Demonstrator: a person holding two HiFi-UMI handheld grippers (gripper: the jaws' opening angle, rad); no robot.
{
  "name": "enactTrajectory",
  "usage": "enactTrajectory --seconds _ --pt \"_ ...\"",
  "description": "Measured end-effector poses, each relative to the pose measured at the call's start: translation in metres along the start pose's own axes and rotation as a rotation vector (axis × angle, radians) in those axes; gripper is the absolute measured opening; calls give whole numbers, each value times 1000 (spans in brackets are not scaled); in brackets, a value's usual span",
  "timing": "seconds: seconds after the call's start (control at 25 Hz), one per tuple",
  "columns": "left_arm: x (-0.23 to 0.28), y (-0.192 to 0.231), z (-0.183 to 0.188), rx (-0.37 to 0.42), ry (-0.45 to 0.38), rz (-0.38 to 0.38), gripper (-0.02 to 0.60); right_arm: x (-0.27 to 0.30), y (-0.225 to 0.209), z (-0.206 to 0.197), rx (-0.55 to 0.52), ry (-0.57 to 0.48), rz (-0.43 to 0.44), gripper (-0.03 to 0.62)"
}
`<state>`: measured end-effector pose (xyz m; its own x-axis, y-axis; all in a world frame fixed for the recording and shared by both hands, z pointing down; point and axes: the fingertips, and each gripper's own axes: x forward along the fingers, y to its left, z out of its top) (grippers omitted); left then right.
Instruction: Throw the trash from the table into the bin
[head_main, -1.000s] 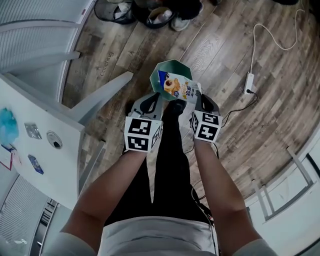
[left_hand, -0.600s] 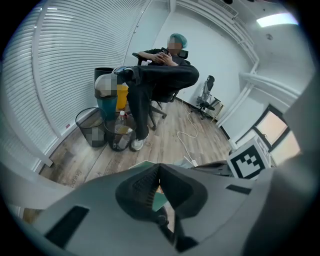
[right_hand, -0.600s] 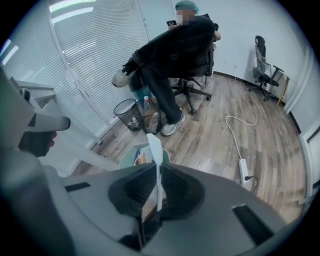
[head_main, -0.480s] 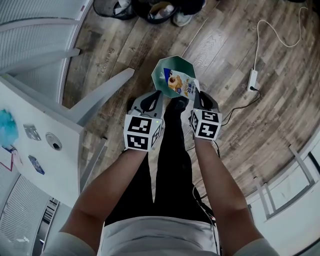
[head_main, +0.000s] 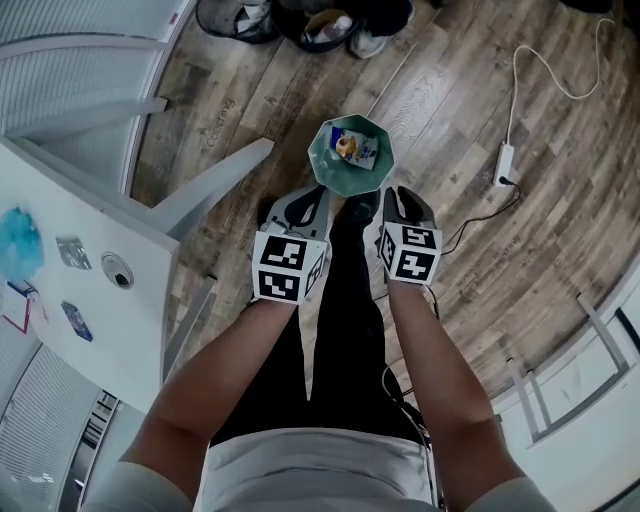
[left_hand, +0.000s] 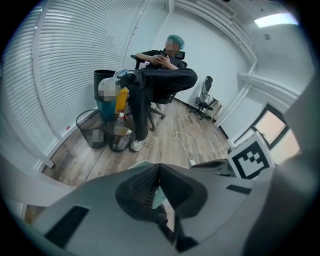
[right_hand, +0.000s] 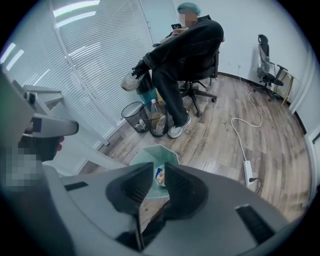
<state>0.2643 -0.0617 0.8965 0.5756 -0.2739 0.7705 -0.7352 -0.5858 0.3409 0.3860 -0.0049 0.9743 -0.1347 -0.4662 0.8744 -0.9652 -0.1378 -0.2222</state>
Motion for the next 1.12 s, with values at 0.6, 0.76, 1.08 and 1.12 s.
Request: enactTrajectory --seconds 0.6,0.76,1.08,1.12 --pt "-48 -26 49 17 -57 17 5 -84 47 71 3 -143 71 6" --pt "-65 -40 70 36 -74 17 5 -114 57 98 -8 -191 88 6" --pt "-100 -61 114 37 -143 47 5 -172 76 144 -48 -276 124 6" --pt "-105 -64 120 36 -158 51 5 -178 79 149 -54 -288 131 6"
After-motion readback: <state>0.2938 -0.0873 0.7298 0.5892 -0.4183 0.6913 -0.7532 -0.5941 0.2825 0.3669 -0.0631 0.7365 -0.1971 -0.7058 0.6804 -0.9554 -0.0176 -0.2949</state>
